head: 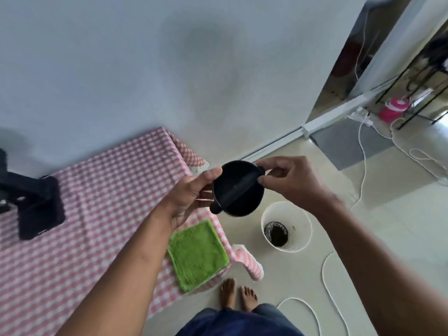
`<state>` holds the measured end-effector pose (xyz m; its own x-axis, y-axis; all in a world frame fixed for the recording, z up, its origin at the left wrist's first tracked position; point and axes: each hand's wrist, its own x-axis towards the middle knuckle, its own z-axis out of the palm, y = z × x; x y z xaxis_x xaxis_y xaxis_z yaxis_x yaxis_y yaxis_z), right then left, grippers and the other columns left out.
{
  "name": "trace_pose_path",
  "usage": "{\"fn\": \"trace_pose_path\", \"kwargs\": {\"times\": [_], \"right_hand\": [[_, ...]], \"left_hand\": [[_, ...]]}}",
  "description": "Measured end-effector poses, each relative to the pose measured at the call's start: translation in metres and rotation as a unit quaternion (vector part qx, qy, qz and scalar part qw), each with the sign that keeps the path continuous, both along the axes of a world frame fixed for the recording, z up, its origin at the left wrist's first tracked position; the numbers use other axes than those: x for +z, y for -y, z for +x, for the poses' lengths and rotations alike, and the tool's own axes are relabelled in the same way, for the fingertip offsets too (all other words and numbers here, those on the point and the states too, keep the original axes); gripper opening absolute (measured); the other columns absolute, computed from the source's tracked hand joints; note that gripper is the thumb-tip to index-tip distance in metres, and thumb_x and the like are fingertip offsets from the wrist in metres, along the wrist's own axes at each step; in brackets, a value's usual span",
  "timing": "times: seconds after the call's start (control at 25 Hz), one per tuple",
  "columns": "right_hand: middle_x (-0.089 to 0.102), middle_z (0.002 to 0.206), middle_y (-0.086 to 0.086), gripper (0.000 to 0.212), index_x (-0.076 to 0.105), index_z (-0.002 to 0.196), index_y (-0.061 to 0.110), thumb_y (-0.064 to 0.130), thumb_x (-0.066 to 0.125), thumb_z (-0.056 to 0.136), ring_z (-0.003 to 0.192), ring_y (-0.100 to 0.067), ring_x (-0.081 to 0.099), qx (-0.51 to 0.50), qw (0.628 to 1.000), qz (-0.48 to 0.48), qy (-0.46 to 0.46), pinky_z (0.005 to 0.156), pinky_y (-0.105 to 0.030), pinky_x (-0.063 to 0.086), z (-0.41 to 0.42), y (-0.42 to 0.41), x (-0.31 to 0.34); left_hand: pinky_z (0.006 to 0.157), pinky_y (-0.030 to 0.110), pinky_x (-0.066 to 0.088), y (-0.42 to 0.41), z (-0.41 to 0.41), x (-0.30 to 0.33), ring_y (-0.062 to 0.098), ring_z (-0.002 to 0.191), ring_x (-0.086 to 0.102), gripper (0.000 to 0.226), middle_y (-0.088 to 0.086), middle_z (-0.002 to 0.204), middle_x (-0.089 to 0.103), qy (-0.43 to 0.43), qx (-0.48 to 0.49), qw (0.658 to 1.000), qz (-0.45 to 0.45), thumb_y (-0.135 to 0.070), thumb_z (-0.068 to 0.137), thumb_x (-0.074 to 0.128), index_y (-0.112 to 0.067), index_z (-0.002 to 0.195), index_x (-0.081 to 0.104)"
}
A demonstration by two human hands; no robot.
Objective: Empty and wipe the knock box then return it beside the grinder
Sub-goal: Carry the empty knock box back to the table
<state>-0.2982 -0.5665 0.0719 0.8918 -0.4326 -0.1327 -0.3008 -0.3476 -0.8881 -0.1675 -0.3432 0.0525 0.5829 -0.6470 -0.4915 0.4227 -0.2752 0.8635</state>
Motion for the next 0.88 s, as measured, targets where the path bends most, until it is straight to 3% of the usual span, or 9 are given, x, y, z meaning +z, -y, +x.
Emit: {"fn": "trace_pose_path", "kwargs": {"times": [0.12, 0.2, 0.32, 0.44, 0.56, 0.68, 0.88], "right_hand": [[0.065, 0.063, 0.001, 0.024, 0.084, 0.099, 0.018, 0.002, 0.083, 0.082, 0.052, -0.006, 0.047, 0.018, 0.999, 0.045, 0.016, 0.052, -0.014, 0.040, 0.029, -0.020, -0.003], [0.061, 0.054, 0.013, 0.023, 0.085, 0.097, 0.020, 0.004, 0.084, 0.081, 0.048, -0.003, 0.045, 0.035, 0.997, 0.060, 0.013, 0.050, -0.013, 0.039, 0.043, -0.037, -0.006], [0.066, 0.053, 0.016, 0.024, 0.082, 0.084, 0.032, 0.009, 0.086, 0.080, 0.049, -0.002, 0.049, 0.057, 0.997, 0.055, 0.019, 0.050, -0.012, 0.041, 0.060, -0.063, -0.011], [0.072, 0.060, 0.025, 0.035, 0.075, 0.070, 0.044, 0.011, 0.085, 0.080, 0.054, 0.004, 0.060, 0.081, 0.995, 0.051, 0.025, 0.058, -0.012, 0.049, 0.070, -0.099, -0.009], [0.080, 0.075, 0.019, 0.020, 0.082, 0.078, 0.035, 0.016, 0.085, 0.080, 0.073, 0.002, 0.072, 0.084, 0.994, 0.061, 0.022, 0.075, -0.023, 0.058, 0.077, -0.135, -0.009], [0.081, 0.082, 0.010, 0.011, 0.087, 0.093, 0.021, 0.017, 0.085, 0.082, 0.077, -0.004, 0.073, 0.103, 0.992, 0.066, 0.019, 0.077, -0.027, 0.058, 0.082, -0.178, -0.008], [0.080, 0.083, 0.019, 0.014, 0.085, 0.094, 0.028, 0.025, 0.088, 0.081, 0.082, 0.003, 0.076, 0.100, 0.993, 0.062, 0.005, 0.087, -0.029, 0.063, 0.090, -0.238, -0.007]], "left_hand": [[0.062, 0.027, 0.053, -0.033, -0.008, 0.010, 0.009, 0.064, 0.070, 0.034, -0.007, 0.074, 0.076, -0.004, 0.095, 0.995, -0.016, -0.044, 0.096, 0.064, -0.013, 0.107, 0.075], [0.065, 0.026, 0.055, -0.056, -0.015, 0.014, 0.009, 0.068, 0.072, 0.038, -0.004, 0.079, 0.078, -0.007, 0.143, 0.989, -0.017, -0.044, 0.091, 0.066, -0.012, 0.110, 0.076], [0.080, 0.033, 0.057, -0.096, -0.030, 0.012, 0.015, 0.082, 0.076, 0.049, 0.005, 0.095, 0.082, -0.005, 0.218, 0.976, 0.008, -0.050, 0.083, 0.082, -0.009, 0.112, 0.078], [0.076, 0.034, 0.064, -0.135, -0.053, 0.012, 0.025, 0.085, 0.075, 0.063, 0.014, 0.099, 0.080, -0.009, 0.276, 0.960, 0.043, -0.047, 0.076, 0.089, 0.000, 0.116, 0.074], [0.073, 0.039, 0.066, -0.160, -0.068, 0.013, 0.029, 0.079, 0.075, 0.040, 0.017, 0.091, 0.076, -0.010, 0.323, 0.944, 0.061, -0.033, 0.084, 0.084, 0.001, 0.103, 0.075], [0.075, 0.045, 0.067, -0.187, -0.076, 0.011, 0.032, 0.076, 0.077, 0.031, 0.017, 0.084, 0.077, 0.018, 0.372, 0.924, 0.081, -0.026, 0.089, 0.083, 0.002, 0.094, 0.074], [0.071, 0.043, 0.068, -0.238, -0.069, 0.008, 0.029, 0.072, 0.080, 0.031, 0.016, 0.084, 0.080, 0.069, 0.415, 0.900, 0.113, -0.028, 0.091, 0.082, 0.002, 0.094, 0.074]]}}
